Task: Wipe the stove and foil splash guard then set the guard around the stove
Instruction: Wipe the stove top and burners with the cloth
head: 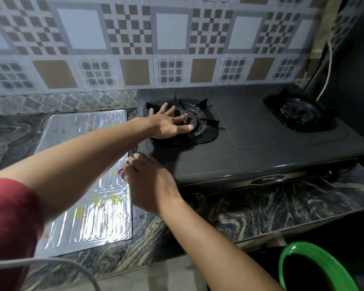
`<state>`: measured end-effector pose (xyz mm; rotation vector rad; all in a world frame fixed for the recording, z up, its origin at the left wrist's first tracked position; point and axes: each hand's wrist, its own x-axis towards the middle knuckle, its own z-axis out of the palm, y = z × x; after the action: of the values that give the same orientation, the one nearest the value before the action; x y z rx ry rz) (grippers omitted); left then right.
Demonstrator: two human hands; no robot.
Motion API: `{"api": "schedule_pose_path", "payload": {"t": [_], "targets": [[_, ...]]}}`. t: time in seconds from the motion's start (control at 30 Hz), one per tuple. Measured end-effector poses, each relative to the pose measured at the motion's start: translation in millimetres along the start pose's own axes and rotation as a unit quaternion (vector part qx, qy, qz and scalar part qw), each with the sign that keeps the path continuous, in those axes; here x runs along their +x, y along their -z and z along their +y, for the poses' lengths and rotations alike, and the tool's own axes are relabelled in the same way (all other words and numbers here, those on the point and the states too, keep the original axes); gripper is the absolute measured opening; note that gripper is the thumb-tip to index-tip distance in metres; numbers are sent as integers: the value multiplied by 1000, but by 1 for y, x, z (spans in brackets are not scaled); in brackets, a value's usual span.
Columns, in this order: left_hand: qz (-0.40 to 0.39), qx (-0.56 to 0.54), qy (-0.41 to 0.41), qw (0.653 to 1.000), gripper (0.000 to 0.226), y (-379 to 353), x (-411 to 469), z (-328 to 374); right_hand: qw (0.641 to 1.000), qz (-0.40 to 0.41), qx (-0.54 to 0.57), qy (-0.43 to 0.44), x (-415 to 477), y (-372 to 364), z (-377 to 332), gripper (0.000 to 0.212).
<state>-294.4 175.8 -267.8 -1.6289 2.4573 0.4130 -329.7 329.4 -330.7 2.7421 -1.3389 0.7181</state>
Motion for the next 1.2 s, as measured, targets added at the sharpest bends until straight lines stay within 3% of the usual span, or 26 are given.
{"api": "schedule_pose_path", "payload": {"t": [0.1, 0.23, 0.37, 0.5, 0.57, 0.63, 0.7, 0.8, 0.87, 0.97, 1.03, 1.13, 1.2], "targets": [[1, 1, -3, 1000, 80, 0, 0, 0, 998, 34, 48, -7, -10, 11, 8, 21], [11, -3, -10, 1000, 79, -2, -1, 0, 998, 4, 53, -24, -26, 22, 20, 41], [82, -118, -19, 989, 70, 3, -18, -5, 987, -47, 152, -18, -36, 43, 26, 38], [248, -223, -58, 941, 50, 20, -65, -12, 939, 55, 316, -128, -34, 65, 37, 33], [293, -298, -46, 907, 37, 27, -91, -16, 906, 109, 373, -165, -30, 82, 44, 32], [284, -375, -19, 882, 37, 35, -115, -19, 870, 133, 430, -200, -22, 103, 50, 29], [215, -448, -13, 868, 43, 44, -137, -17, 823, 136, 504, -226, -14, 123, 56, 29], [121, -479, -24, 869, 53, 52, -164, 2, 767, 103, 595, -217, -4, 148, 58, 32], [133, -485, -17, 864, 47, 54, -175, 17, 743, 81, 633, -202, 0, 161, 56, 26], [215, -486, 1, 847, 20, 59, -188, 35, 725, 63, 660, -187, 0, 174, 57, 26], [241, -485, 21, 840, 19, 64, -197, 42, 733, 21, 661, -160, -2, 181, 57, 25], [247, -484, 41, 838, 23, 71, -209, 48, 813, 18, 568, -124, -6, 189, 54, 28], [242, -503, 42, 829, 22, 73, -217, 53, 836, 52, 530, -130, -6, 193, 55, 25]]}}
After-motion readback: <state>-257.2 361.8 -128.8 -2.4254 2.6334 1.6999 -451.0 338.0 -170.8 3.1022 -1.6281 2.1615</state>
